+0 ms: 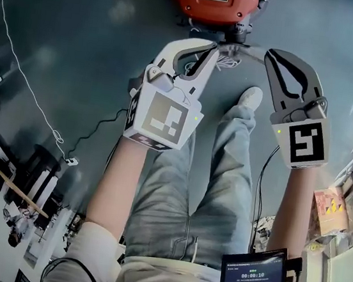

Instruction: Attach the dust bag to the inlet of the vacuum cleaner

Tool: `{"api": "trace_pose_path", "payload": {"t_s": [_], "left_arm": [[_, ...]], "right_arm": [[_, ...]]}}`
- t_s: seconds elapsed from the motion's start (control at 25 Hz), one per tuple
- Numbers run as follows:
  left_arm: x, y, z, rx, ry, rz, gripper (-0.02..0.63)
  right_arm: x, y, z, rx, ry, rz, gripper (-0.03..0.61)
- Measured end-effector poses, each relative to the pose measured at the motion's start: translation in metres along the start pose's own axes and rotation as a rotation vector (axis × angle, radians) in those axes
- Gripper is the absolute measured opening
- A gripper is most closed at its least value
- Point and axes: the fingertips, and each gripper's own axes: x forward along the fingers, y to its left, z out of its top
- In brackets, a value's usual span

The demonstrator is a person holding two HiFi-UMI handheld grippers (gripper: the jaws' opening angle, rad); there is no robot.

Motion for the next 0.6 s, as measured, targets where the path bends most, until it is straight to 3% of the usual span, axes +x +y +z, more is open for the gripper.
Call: {"api": "trace_pose_path", "payload": {"t_s": [0.28,0.48,0.6], "left_arm": [[-0.074,0.006,0.079,0.054,-0.063,0.075,0.014],[-0.131,-0.003,0.122,0.039,-0.111,0.103,0.014],[-0.171,-0.017,0.149,0.019,-0.115,0.095,0.014]], "right_arm": [[-0.069,-0.007,0.089,0.008,-0.095,-0.089,0.017],[-0.13,-0.012,0.132,0.081,-0.176,-0.16,0.017],[-0.166,-0.006,0.162,0.066,-0.185,-0.176,0.017]]}}
